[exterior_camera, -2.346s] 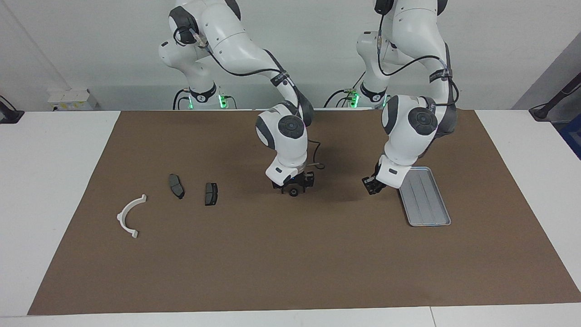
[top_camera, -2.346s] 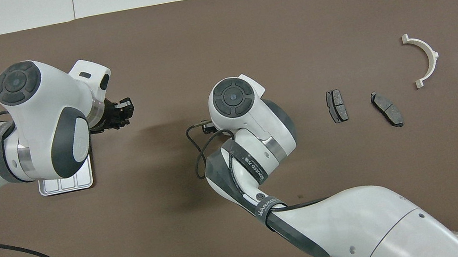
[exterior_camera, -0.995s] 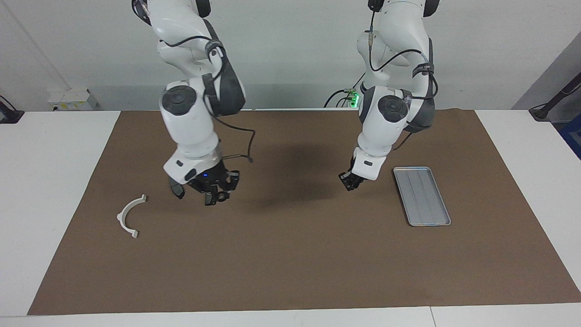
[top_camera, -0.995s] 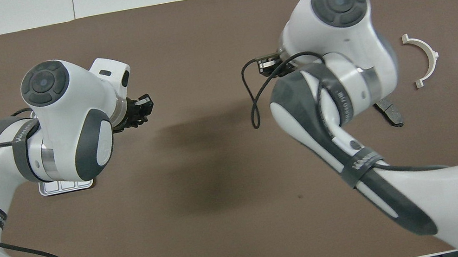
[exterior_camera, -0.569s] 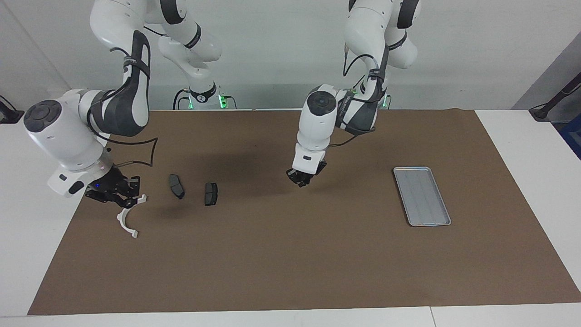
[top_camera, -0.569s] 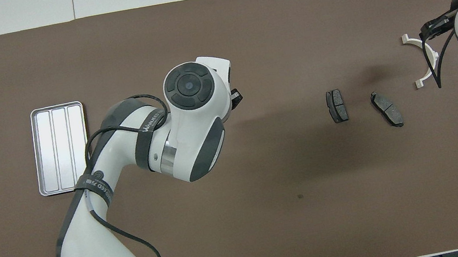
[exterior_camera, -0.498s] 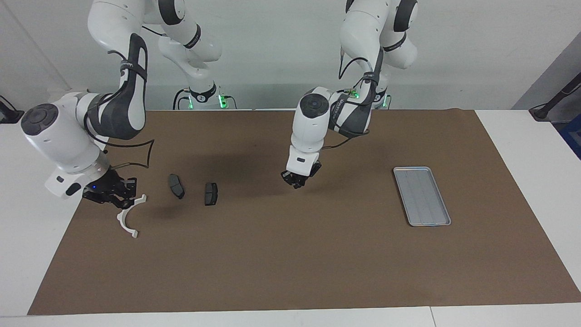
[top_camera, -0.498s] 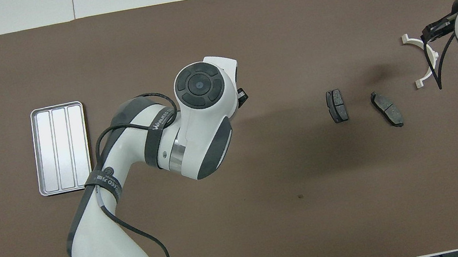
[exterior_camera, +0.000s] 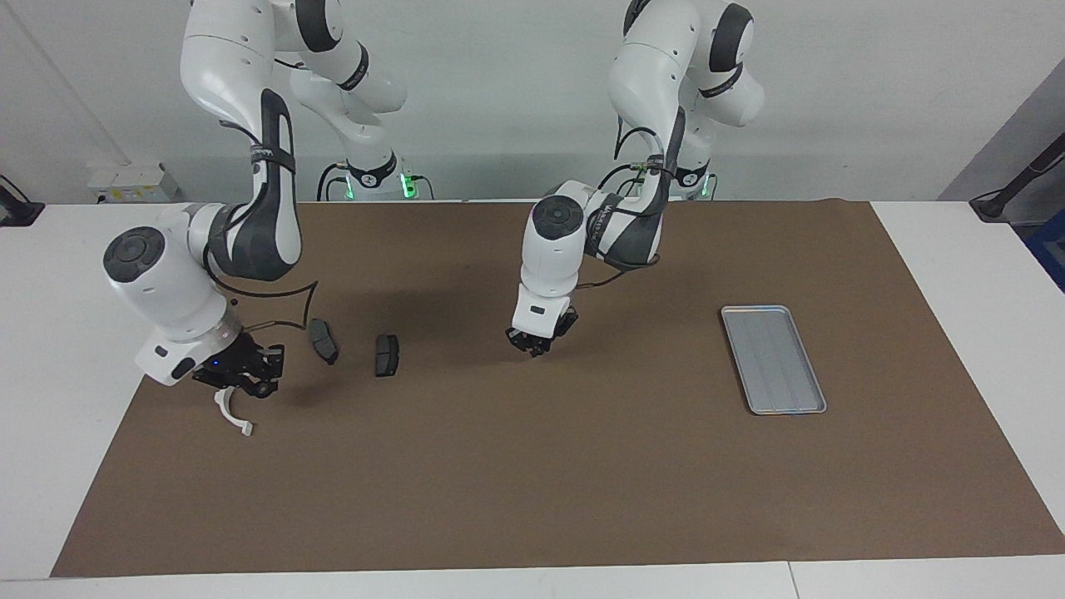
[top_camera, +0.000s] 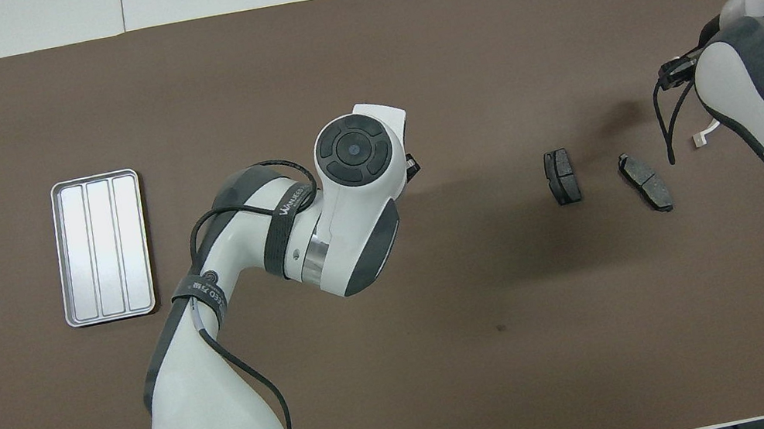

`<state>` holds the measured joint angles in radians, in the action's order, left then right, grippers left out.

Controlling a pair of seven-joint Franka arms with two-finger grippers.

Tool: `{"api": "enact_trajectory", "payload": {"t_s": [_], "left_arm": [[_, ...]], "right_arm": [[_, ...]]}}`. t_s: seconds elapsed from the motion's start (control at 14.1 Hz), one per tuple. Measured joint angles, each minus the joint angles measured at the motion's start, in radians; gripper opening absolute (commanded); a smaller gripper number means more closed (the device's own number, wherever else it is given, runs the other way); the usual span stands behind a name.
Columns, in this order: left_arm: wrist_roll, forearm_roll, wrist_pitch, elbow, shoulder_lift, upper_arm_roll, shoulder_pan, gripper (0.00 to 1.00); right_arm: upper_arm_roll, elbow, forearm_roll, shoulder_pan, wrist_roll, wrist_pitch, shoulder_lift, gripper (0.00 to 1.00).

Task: Place bearing gear from tray to pile

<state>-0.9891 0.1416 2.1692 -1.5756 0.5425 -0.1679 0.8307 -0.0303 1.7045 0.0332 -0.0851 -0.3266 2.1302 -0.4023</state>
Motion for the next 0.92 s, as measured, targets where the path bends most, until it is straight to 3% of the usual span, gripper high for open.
{"api": "enact_trajectory", "payload": {"t_s": [0.36,0.92], "left_arm": [[-0.022,0.000,0.044,-0.013,0.027,0.000,0.028,0.07],[-0.023,0.000,0.073,-0.013,0.049,-0.004,0.028,0.08]], "right_arm": [[-0.004,0.068,0.000,-0.001,0.001,0.092,-0.022,0.00],[-0.004,0.092,0.000,-0.001,0.001,0.122,-0.054,0.00]]}}
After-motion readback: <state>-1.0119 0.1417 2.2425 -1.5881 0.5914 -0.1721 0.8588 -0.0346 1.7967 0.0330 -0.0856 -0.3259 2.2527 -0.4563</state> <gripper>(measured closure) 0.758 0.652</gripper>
